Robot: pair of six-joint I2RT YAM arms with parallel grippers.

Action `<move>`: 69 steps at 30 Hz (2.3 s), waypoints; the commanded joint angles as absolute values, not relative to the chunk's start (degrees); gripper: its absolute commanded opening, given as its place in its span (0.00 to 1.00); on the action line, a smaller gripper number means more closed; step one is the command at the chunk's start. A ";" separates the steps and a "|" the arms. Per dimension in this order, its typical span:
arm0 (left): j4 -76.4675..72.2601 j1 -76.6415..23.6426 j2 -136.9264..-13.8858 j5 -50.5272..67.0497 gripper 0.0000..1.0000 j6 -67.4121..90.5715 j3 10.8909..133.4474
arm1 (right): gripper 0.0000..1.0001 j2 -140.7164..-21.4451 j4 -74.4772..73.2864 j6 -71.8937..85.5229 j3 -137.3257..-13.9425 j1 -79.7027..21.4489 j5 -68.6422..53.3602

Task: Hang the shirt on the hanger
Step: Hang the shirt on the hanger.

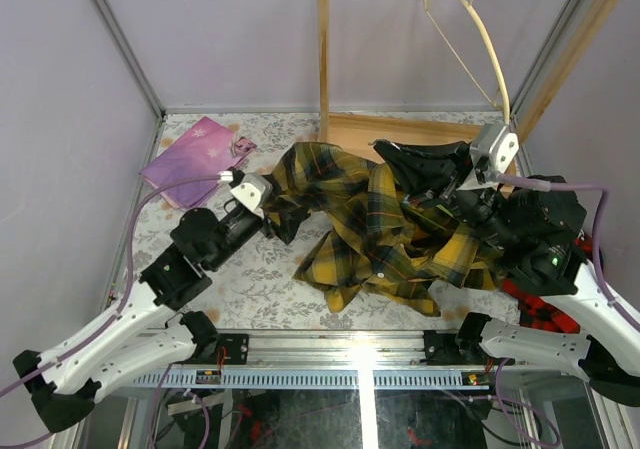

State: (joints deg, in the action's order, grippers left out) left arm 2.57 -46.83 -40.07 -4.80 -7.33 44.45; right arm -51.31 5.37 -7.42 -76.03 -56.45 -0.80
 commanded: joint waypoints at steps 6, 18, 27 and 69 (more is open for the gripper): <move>-8.61 -47.00 -49.23 -8.66 0.69 -12.58 47.91 | 0.00 -49.82 8.53 -5.04 -79.36 -56.30 -4.66; -0.92 -46.51 -46.58 -15.58 0.00 -22.07 52.40 | 0.00 -42.73 5.15 -4.93 -76.85 -56.31 -4.76; 2.01 -42.83 -48.66 -16.51 0.00 -26.29 59.32 | 0.00 -39.44 2.03 -4.03 -76.43 -56.26 -9.55; -3.51 -24.83 -38.59 31.06 0.76 6.75 47.27 | 0.00 -58.07 9.43 -4.57 -76.30 -56.20 32.56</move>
State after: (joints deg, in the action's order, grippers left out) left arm 6.81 -24.62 -40.47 20.32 -3.29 50.15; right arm -56.58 -1.54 -3.95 -75.72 -56.40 24.01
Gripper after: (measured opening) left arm 0.779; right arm 0.023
